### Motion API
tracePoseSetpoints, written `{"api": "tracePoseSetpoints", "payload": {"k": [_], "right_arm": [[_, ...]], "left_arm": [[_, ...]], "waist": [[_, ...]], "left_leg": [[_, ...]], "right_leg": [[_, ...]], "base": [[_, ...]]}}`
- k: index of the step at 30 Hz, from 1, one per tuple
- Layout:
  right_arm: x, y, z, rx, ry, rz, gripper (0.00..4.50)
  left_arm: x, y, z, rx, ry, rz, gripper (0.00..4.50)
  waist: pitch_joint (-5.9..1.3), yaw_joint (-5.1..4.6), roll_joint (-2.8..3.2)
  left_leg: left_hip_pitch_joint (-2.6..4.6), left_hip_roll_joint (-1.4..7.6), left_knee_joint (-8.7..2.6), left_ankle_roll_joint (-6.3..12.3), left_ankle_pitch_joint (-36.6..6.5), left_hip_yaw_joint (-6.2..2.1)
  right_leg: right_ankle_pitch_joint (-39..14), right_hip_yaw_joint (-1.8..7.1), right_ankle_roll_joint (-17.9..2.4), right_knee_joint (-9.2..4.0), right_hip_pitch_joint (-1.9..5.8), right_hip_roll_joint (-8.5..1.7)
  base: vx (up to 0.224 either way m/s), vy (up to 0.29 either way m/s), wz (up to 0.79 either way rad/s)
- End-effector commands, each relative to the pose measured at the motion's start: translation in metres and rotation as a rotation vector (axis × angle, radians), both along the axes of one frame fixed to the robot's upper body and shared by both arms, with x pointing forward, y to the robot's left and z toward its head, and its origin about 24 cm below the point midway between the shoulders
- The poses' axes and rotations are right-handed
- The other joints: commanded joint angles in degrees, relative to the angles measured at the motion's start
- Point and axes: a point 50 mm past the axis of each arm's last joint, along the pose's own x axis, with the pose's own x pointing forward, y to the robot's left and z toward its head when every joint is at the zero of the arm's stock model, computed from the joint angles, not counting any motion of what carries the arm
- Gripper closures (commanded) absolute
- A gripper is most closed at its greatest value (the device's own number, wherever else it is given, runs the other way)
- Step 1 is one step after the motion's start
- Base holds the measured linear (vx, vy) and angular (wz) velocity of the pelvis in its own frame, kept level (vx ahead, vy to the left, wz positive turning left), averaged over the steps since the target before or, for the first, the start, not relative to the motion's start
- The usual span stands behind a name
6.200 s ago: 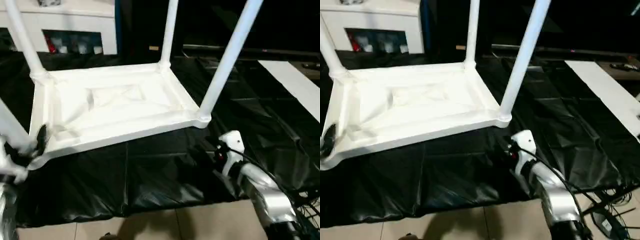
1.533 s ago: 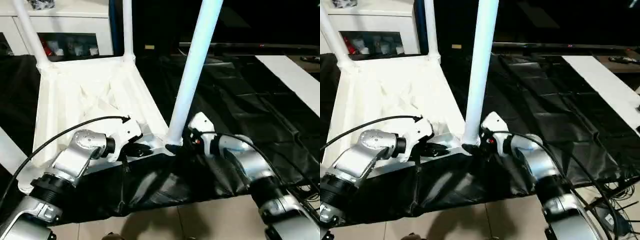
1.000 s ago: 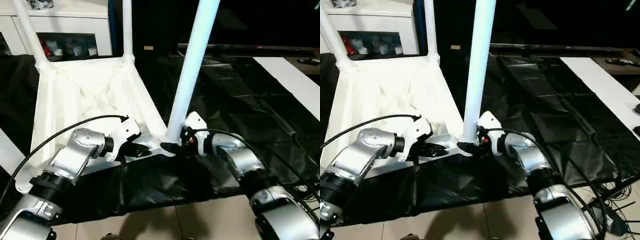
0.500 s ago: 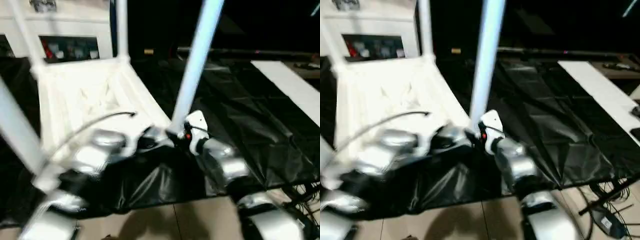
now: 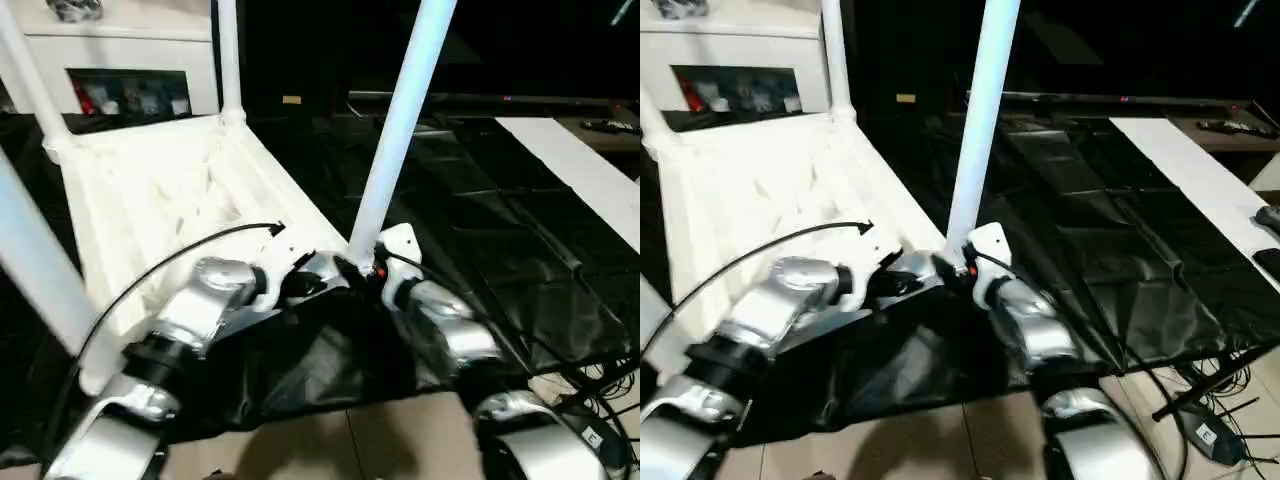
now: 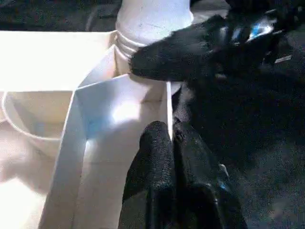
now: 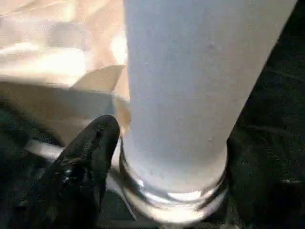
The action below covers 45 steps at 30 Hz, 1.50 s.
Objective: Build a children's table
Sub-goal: Rotate leg to tighten
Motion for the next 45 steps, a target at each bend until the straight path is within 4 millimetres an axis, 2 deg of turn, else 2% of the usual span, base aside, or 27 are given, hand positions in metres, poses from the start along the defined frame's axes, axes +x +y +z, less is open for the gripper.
{"api": "tracePoseSetpoints", "payload": {"k": [1,2,3,5,6,7,8,9,10,12,18,23,25,27,32,33,36,38,39,41,42,45], "right_arm": [[-0.003,0.016,0.015,0.013,-0.081,0.174,0.58],[-0.004,0.005,0.019,-0.009,-0.086,0.237,0.58],[-0.004,0.0,0.02,-0.016,-0.086,0.263,0.58],[-0.005,-0.005,0.022,-0.028,-0.09,0.3,0.58],[-0.007,-0.009,0.024,-0.039,-0.084,0.351,0.58],[-0.008,-0.011,0.024,-0.045,-0.08,0.38,0.58],[-0.009,-0.013,0.025,-0.052,-0.07,0.415,0.58],[-0.011,-0.016,0.026,-0.059,-0.06,0.457,0.58],[-0.012,-0.018,0.028,-0.064,-0.048,0.495,0.58],[-0.012,-0.019,0.029,-0.075,-0.04,0.53,0.58],[-0.011,-0.021,0.031,-0.089,-0.006,0.599,0.94],[-0.011,-0.02,0.032,-0.057,0.034,0.643,1.37],[-0.012,-0.019,0.031,-0.063,0.045,0.659,1.4],[-0.013,-0.019,0.029,-0.063,0.06,0.675,1.66],[-0.015,-0.016,0.025,-0.052,0.082,0.683,2.0],[-0.015,-0.015,0.025,-0.051,0.083,0.679,2.03],[-0.016,-0.009,0.022,-0.009,0.099,0.644,2.08],[-0.019,-0.006,0.016,0.023,0.124,0.615,2.17],[-0.022,-0.005,0.011,0.042,0.134,0.579,2.25],[-0.023,-0.004,0.007,0.052,0.139,0.547,2.34],[-0.023,-0.002,0.002,0.061,0.139,0.491,2.34],[-0.023,0.005,-0.009,0.061,0.14,0.33,2.43]], "left_arm": [[-0.008,0.0,-0.01,0.021,0.048,-0.057,4.5],[-0.011,0.006,-0.005,-0.006,0.039,-0.122,4.5],[-0.012,0.008,-0.003,-0.016,0.026,-0.153,4.5],[-0.015,0.01,0.0,-0.035,0.038,-0.185,4.5],[-0.017,0.013,0.001,-0.027,0.041,-0.218,4.5],[-0.018,0.015,0.002,-0.022,0.042,-0.236,4.5],[-0.019,0.016,0.002,-0.019,0.046,-0.251,4.5],[-0.021,0.019,0.003,-0.018,0.051,-0.267,4.5],[-0.022,0.021,0.004,-0.022,0.058,-0.292,4.5],[-0.024,0.023,0.006,-0.023,0.064,-0.318,4.5],[-0.028,0.028,0.009,-0.009,0.083,-0.39,4.5],[-0.031,0.033,0.011,-0.017,0.113,-0.424,4.5],[-0.031,0.034,0.011,-0.016,0.118,-0.428,4.5],[-0.031,0.035,0.011,-0.014,0.121,-0.425,4.5],[-0.028,0.037,0.01,-0.012,0.134,-0.399,4.5],[-0.028,0.038,0.009,-0.01,0.138,-0.389,4.5],[-0.023,0.037,0.005,-0.002,0.142,-0.326,4.5],[-0.018,0.034,0.002,-0.01,0.135,-0.255,4.5],[-0.014,0.03,0.0,-0.009,0.122,-0.216,4.5],[-0.013,0.026,-0.001,-0.01,0.119,-0.189,4.5],[-0.011,0.02,-0.001,-0.015,0.117,-0.168,4.5],[-0.008,0.004,-0.004,-0.035,0.119,-0.114,4.5]], "waist": [[-2.92,0.34,0.41],[-2.8,0.27,0.45],[-3.05,0.41,0.3],[-3.41,0.45,0.27],[-3.46,0.61,0.36],[-3.66,0.87,0.2],[-3.56,0.98,0.12],[-3.36,1.22,0.27],[-3.36,1.48,0.18],[-3.33,1.47,0.05],[-3.01,1.55,0.16],[-3.08,1.67,0.2],[-3.12,1.67,0.26],[-3.14,1.76,0.28],[-3.21,1.84,0.27],[-3.22,1.8,0.43],[-3.09,1.73,0.39],[-2.7,1.68,0.52],[-2.2,1.66,0.51],[-2.04,1.66,0.47],[-2.1,1.57,0.4],[-1.97,1.32,0.44]], "left_leg": [[0.14,0.92,-4.45,1.88,-17.8,0.58],[0.11,0.92,-4.45,1.96,-17.6,0.71],[-0.21,0.81,-4.35,2.36,-15.7,0.68],[-0.13,0.85,-3.94,3.31,-10.9,0.96],[-0.11,0.88,-3.71,4.05,-7.8,1.12],[-0.11,0.88,-3.32,5.19,-5.0,1.2],[-0.21,0.84,-3.23,5.64,-4.0,1.3],[-0.15,0.89,-3.22,6.05,-4.7,1.43],[0.12,0.95,-3.25,5.76,-5.8,1.53],[0.07,1.05,-3.35,5.35,-6.5,1.52],[0.43,1.27,-3.7,2.64,-10.3,1.49],[0.37,1.27,-3.61,1.81,-10.2,1.5],[0.28,1.27,-3.59,1.76,-9.9,1.49],[0.43,1.28,-3.53,1.74,-9.4,1.53],[0.38,1.25,-3.46,1.72,-8.8,1.55],[0.36,1.22,-3.47,1.59,-8.8,1.54],[0.4,1.22,-3.59,1.1,-10.3,1.53],[0.56,1.31,-3.91,0.29,-13.5,1.43],[1.03,1.28,-4.24,-0.73,-18.9,1.29],[1.52,1.37,-4.3,-1.5,-22.8,0.91],[1.36,1.36,-4.45,-1.72,-23.1,0.7],[1.31,1.29,-4.63,-2.26,-23.4,0.46]], "right_leg": [[-17.0,1.59,-9.6,-4.04,1.96,-2.2],[-16.8,1.69,-9.9,-4.05,1.84,-2.18],[-15.7,1.62,-10.1,-3.76,2.42,-2.22],[-8.6,1.72,-11.6,-2.92,2.51,-2.1],[-3.9,1.71,-13.0,-2.39,2.49,-1.99],[0.4,1.66,-14.2,-1.74,2.67,-1.91],[1.8,1.67,-14.6,-1.61,2.65,-1.83],[1.8,1.61,-15.2,-1.57,2.59,-1.82],[1.1,1.61,-15.4,-1.59,2.63,-1.81],[-0.1,1.58,-15.3,-1.58,2.74,-1.9],[-6.7,1.63,-14.0,-2.11,2.45,-2.09],[-5.8,1.57,-14.2,-1.86,2.5,-2.03],[-5.1,1.53,-14.3,-1.74,2.55,-2.0],[-4.2,1.5,-14.6,-1.67,2.51,-2.02],[-3.5,1.48,-14.9,-1.55,2.62,-2.03],[-3.3,1.48,-14.9,-1.55,2.63,-2.01],[-5.3,1.51,-14.5,-1.75,2.61,-2.05],[-9.7,1.54,-13.8,-2.3,2.32,-2.13],[-18.6,1.58,-11.9,-3.32,1.97,-2.3],[-25.4,1.59,-10.0,-4.07,1.66,-2.64],[-27.6,1.53,-8.9,-4.26,1.75,-2.73],[-29.6,1.35,-7.6,-4.62,1.53,-2.63]], "base": [[0.0,0.0,0.0],[0.055,-0.026,0.03],[0.06,-0.031,0.01],[0.058,-0.028,0.01],[0.0,0.0,0.0],[0.0,0.0,0.0],[0.0,0.0,0.0],[0.0,0.0,0.0],[0.0,0.0,0.0],[0.0,0.0,0.0],[0.0,0.0,0.0],[0.0,0.0,0.0],[0.0,0.0,0.0],[0.0,0.0,0.0],[0.0,0.0,0.0],[0.0,0.0,0.0],[0.0,0.0,0.0],[0.0,0.0,0.0],[0.0,0.0,0.0],[0.0,0.0,0.0],[0.0,0.0,0.0],[0.0,0.0,0.0]]}}
